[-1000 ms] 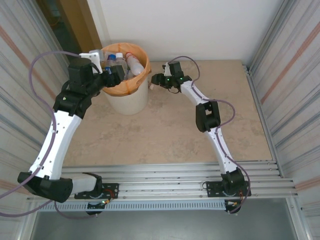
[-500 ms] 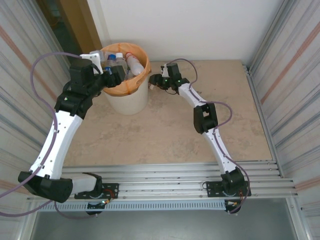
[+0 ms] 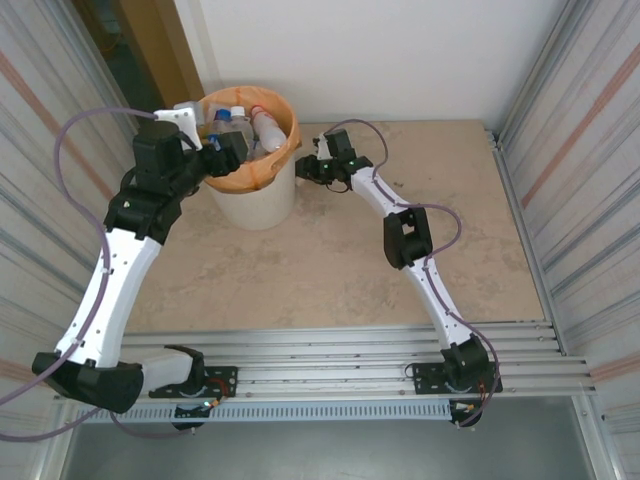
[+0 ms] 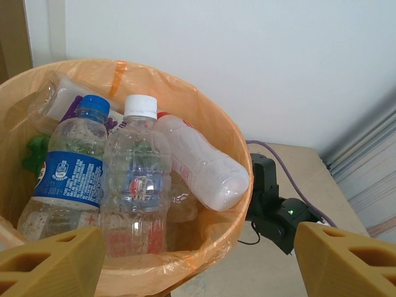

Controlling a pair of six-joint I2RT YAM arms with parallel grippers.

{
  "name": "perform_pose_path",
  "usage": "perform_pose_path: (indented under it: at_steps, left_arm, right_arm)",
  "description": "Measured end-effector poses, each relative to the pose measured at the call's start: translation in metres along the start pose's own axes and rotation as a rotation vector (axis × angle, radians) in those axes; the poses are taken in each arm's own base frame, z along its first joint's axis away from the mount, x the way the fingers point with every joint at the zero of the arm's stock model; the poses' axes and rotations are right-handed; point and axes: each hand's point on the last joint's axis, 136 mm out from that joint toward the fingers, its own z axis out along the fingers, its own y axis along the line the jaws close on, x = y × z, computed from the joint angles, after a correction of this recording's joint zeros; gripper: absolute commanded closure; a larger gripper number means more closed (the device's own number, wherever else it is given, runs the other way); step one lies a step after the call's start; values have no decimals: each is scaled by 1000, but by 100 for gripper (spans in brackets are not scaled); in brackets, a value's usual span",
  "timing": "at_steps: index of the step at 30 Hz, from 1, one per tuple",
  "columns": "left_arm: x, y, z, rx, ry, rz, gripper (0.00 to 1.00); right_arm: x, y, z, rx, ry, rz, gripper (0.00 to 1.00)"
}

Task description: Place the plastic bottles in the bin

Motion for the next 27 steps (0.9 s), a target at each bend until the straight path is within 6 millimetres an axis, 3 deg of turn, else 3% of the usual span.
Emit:
perform_pose_path:
  at_steps: [11, 22, 27]
  left_arm:
    - [-6, 0, -10, -5, -29, 1, 20]
    - [-2, 2, -8, -12, -19, -2, 19]
    - [-2, 2, -8, -13, -18, -6, 18]
  right_arm:
    - [21, -3, -5, 146, 62, -88, 54]
    - [28, -3, -7, 206, 77, -140, 64]
    - [35, -3, -14, 290, 94, -189, 60]
